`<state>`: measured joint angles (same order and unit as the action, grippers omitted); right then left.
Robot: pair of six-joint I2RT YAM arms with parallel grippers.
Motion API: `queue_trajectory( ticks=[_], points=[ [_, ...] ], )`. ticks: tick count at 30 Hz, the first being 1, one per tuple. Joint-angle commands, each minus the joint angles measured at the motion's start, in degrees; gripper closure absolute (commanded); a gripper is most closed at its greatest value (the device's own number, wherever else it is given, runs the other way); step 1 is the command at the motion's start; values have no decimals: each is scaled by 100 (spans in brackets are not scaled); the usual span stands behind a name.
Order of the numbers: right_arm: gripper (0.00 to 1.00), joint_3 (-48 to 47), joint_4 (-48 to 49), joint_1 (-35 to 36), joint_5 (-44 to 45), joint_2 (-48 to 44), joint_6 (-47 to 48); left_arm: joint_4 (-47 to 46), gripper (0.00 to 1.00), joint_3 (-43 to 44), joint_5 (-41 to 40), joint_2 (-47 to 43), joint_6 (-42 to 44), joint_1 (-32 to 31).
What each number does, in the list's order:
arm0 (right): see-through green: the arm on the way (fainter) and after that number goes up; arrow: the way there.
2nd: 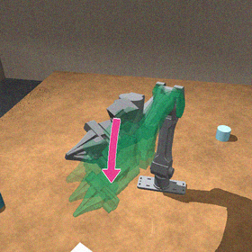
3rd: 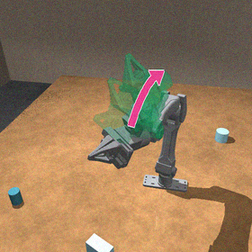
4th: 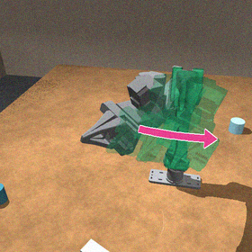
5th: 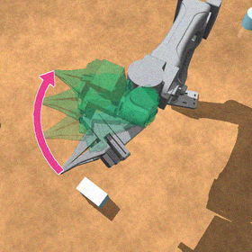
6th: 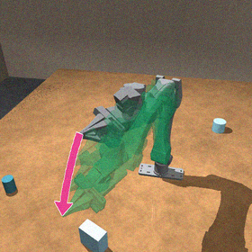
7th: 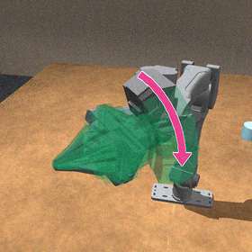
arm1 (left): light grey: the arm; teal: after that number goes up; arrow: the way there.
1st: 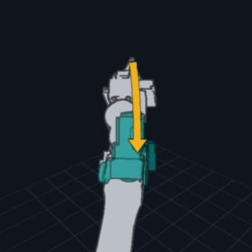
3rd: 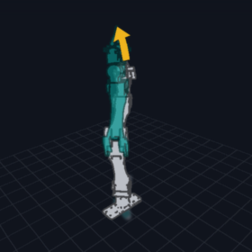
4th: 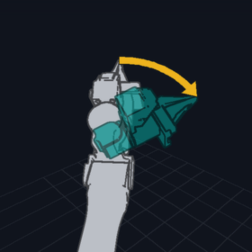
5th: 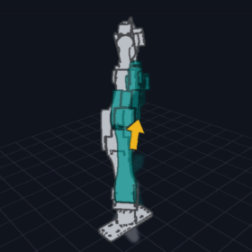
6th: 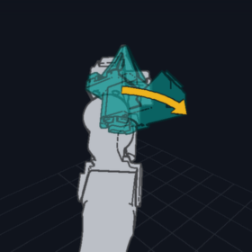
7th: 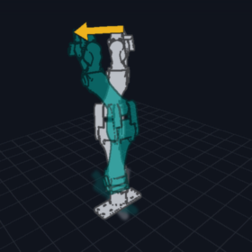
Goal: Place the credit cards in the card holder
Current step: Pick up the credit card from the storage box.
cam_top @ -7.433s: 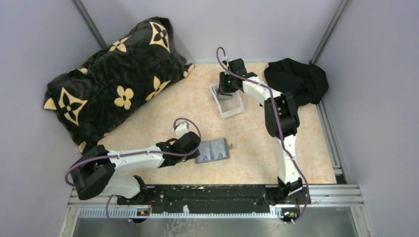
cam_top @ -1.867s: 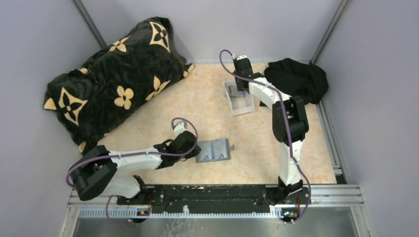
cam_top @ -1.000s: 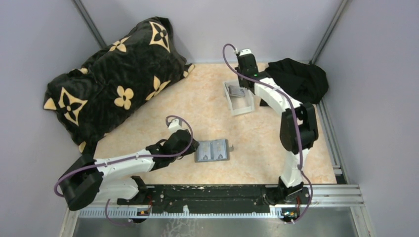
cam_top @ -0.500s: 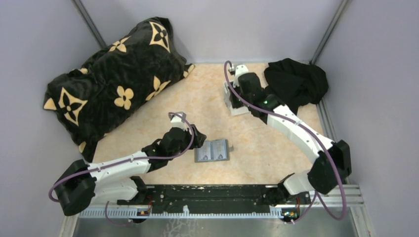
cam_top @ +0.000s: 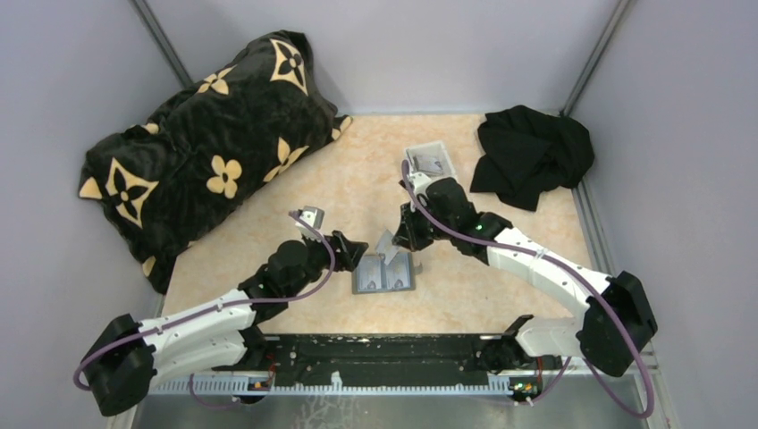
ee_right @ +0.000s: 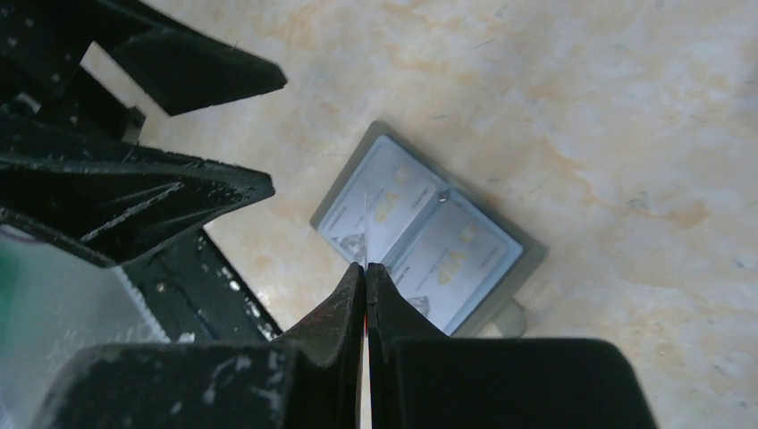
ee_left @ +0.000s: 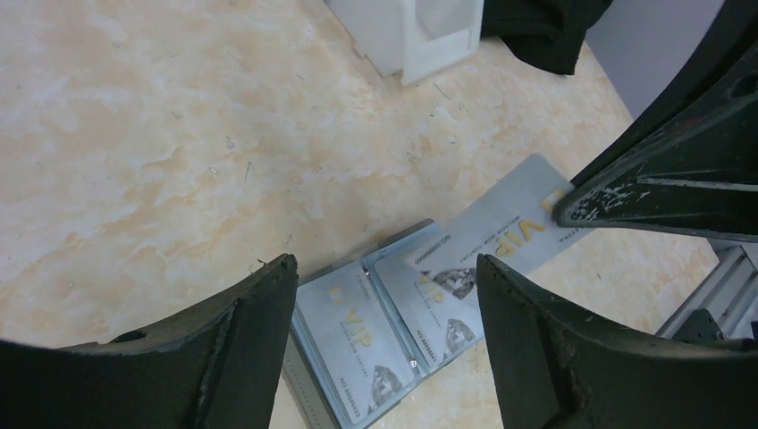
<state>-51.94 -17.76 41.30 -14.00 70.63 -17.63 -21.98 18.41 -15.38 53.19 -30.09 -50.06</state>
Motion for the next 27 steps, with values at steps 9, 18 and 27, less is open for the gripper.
queue_trajectory(
  ticks=[9, 18, 27],
  points=[
    [100, 580, 1300, 71, -2037, -24, -448, -1085, 22, -415, 2172, 8, 416, 499],
    [100, 590, 1392, -10, -2222, 257, -399, -1488, 32, -542, 3292, 244, 190, 797],
    [100, 662, 1631, -295, -2746, 407, -496, -1958, 51, -709, 4044, 570, -41, 928]
  ],
)
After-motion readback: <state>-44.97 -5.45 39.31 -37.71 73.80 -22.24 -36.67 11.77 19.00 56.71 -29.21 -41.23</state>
